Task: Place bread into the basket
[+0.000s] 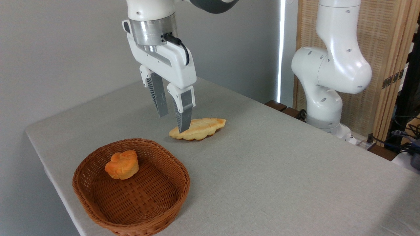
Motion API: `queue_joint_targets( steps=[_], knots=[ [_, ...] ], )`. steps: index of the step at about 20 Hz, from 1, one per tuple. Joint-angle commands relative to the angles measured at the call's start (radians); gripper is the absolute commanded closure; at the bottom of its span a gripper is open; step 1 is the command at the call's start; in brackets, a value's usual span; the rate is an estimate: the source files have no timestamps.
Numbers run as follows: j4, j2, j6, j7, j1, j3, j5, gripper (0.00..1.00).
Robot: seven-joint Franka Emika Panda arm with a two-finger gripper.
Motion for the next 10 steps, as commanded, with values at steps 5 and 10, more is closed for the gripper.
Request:
queue_joint_targets(
  steps=[5,10],
  knots=[
    [-0.182,-0.096,0.106,0.027,-0.027,-0.123,-0.002,0.0],
    [-0.212,-0.055,0.141,0.06,-0.019,-0.202,-0.002,0.0]
  ],
)
